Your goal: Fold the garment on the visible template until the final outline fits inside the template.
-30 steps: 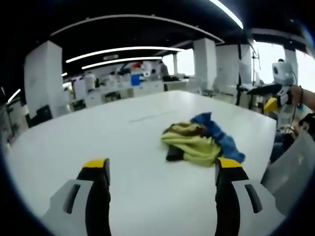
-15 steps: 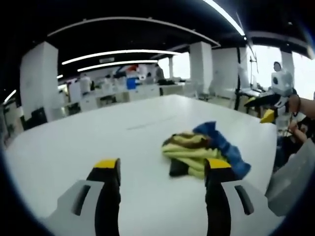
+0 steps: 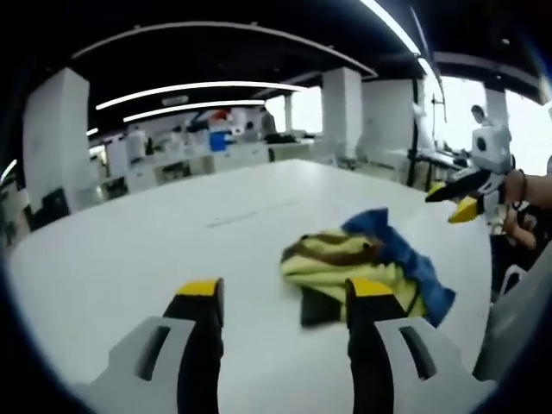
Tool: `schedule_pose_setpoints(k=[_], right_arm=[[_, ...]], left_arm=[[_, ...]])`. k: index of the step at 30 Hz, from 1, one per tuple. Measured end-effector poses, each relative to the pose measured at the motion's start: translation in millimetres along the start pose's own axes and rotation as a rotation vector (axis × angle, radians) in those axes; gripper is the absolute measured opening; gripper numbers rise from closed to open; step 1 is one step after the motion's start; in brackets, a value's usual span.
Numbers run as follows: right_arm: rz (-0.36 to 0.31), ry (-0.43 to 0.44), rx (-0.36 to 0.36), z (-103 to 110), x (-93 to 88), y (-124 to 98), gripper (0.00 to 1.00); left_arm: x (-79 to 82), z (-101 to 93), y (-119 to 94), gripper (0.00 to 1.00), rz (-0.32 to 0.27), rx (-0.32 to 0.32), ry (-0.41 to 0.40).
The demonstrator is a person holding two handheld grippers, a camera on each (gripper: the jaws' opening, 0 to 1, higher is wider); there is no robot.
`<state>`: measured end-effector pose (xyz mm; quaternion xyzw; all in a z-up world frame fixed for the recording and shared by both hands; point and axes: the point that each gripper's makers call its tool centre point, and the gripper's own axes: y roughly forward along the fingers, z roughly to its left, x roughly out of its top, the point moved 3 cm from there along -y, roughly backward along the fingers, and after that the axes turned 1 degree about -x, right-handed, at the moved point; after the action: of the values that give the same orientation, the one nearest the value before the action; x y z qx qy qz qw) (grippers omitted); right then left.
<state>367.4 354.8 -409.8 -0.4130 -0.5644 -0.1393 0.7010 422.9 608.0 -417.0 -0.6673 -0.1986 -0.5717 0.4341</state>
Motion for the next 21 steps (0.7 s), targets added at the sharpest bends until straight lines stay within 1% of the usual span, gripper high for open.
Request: schedule_pose_setpoints(k=[4, 6, 11, 15, 19, 21], right_arm=[[0.001, 0.020, 0.028, 1.3, -1.1, 13.5, 0.30], [0.005, 0.031, 0.038, 1.8, -2.3, 21.5, 0.27], [0.009, 0.059, 0.062, 5.4, -4.9, 38.8, 0.23], [0.036, 0.071, 0.079, 8.8, -12.5, 50.5, 0.23], [0.059, 0.063, 0.070, 8.9, -18.8, 59.2, 0.21], [0.062, 0.078, 0.070, 8.5, -20.9, 62.4, 0.20]], left_arm=[[-5.4, -0.1, 18.5, 0.48, 0.025, -0.024, 0.012], [-8.1, 0.2, 27.8, 0.46, 0.038, -0.034, 0.023], [-11.8, 1.4, 48.6, 0.43, 0.049, -0.053, 0.024], [-15.1, 1.9, 61.6, 0.41, 0.055, -0.065, 0.024], [-21.2, 2.4, 73.8, 0.39, 0.066, -0.084, 0.018], [-25.3, 3.1, 80.4, 0.39, 0.078, -0.092, 0.017]])
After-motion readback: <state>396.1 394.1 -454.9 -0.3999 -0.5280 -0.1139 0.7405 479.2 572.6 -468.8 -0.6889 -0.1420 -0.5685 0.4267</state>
